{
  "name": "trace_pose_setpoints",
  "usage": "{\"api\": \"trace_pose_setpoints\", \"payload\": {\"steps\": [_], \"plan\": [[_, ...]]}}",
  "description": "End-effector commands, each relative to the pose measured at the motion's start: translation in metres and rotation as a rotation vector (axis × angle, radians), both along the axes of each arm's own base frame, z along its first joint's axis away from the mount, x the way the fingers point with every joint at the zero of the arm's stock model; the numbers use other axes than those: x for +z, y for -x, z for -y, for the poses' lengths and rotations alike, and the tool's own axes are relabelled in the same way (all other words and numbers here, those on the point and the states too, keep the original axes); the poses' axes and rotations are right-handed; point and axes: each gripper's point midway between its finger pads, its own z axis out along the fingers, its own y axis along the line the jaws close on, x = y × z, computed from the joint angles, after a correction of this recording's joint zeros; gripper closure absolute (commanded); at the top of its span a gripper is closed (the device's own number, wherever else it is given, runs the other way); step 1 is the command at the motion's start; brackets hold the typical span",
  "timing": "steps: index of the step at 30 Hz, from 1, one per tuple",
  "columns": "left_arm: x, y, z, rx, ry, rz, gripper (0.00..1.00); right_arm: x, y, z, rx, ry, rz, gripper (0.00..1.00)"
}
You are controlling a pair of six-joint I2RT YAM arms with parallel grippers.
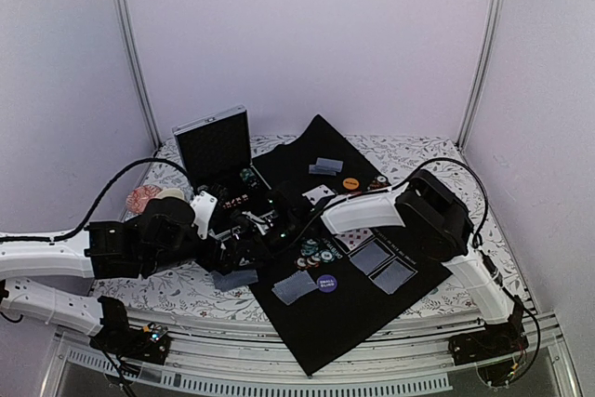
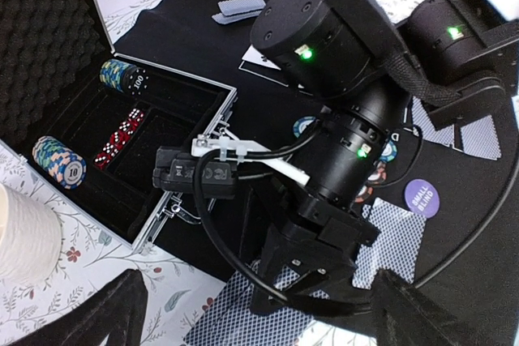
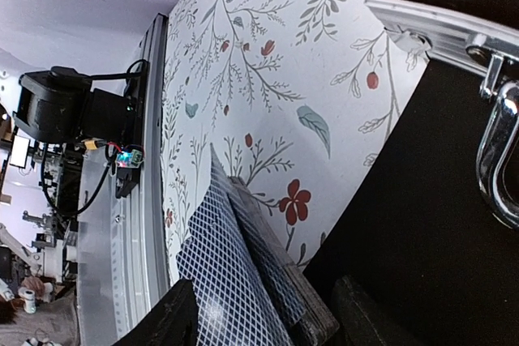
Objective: Distribute texas hold em gaming equipment
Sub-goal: Place the face-down deck piles at the center of the board, then reset both arms
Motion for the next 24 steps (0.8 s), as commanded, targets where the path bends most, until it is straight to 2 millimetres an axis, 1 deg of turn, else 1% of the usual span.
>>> {"api": "trace_pose_setpoints", "payload": {"steps": [1, 3, 4, 5, 6, 7, 8, 10, 12, 13, 15, 16, 17, 18, 19, 20, 21, 22, 23, 24], "plan": [[-0.001, -0.002, -0.003, 0.012, -0.005, -0.006, 0.02, 0.02, -0.009, 0.004, -0.021, 0.028, 0.097, 0.37], [0.002, -0.003, -0.003, 0.011, 0.0, 0.001, 0.02, 0.029, -0.015, 0.003, -0.024, 0.023, 0.14, 0.25], [0.004, -0.003, -0.003, 0.012, 0.003, 0.004, 0.02, 0.035, -0.019, 0.003, -0.028, 0.02, 0.157, 0.15], [0.007, -0.004, -0.002, 0.012, 0.008, 0.011, 0.02, 0.044, -0.023, 0.003, -0.027, 0.01, 0.183, 0.02], [0.012, -0.005, -0.002, 0.014, 0.015, 0.02, 0.02, 0.053, -0.027, 0.003, -0.031, 0.0, 0.203, 0.01], [0.017, -0.006, -0.002, 0.013, 0.022, 0.031, 0.02, 0.069, -0.031, 0.004, -0.032, -0.023, 0.23, 0.01], [0.024, -0.007, -0.001, 0.011, 0.032, 0.045, 0.02, 0.089, -0.035, 0.005, -0.036, -0.052, 0.258, 0.01], [0.04, -0.01, -0.001, 0.011, 0.054, 0.079, 0.02, 0.119, -0.043, 0.011, -0.039, -0.094, 0.316, 0.01], [0.059, -0.014, -0.002, 0.021, 0.08, 0.117, 0.02, 0.146, -0.056, 0.022, -0.057, -0.127, 0.372, 0.01], [0.067, -0.018, -0.005, 0.036, 0.093, 0.134, 0.02, 0.159, -0.065, 0.03, -0.076, -0.136, 0.391, 0.01], [0.082, -0.029, -0.016, 0.091, 0.118, 0.159, 0.02, 0.183, -0.089, 0.054, -0.13, -0.135, 0.442, 0.01], [0.088, -0.036, -0.025, 0.132, 0.133, 0.166, 0.02, 0.191, -0.111, 0.075, -0.189, -0.12, 0.468, 0.01], [0.092, -0.045, -0.036, 0.179, 0.143, 0.171, 0.02, 0.203, -0.127, 0.096, -0.24, -0.116, 0.498, 0.01], [0.094, -0.053, -0.049, 0.229, 0.15, 0.178, 0.02, 0.217, -0.146, 0.123, -0.305, -0.127, 0.534, 0.01], [0.095, -0.063, -0.066, 0.291, 0.154, 0.192, 0.02, 0.24, -0.162, 0.155, -0.378, -0.154, 0.575, 0.01], [0.095, -0.072, -0.085, 0.365, 0.153, 0.211, 0.02, 0.249, -0.175, 0.188, -0.448, -0.168, 0.594, 0.01], [0.095, -0.081, -0.107, 0.454, 0.151, 0.235, 0.02, 0.259, -0.19, 0.226, -0.532, -0.182, 0.624, 0.01], [0.095, -0.087, -0.13, 0.544, 0.148, 0.263, 0.02, 0.261, -0.202, 0.264, -0.62, -0.178, 0.633, 0.01], [0.095, -0.091, -0.15, 0.622, 0.149, 0.291, 0.02, 0.252, -0.208, 0.302, -0.696, -0.162, 0.629, 0.01], [0.094, -0.094, -0.17, 0.699, 0.159, 0.32, 0.02, 0.267, -0.215, 0.338, -0.773, -0.184, 0.662, 0.01]]}}
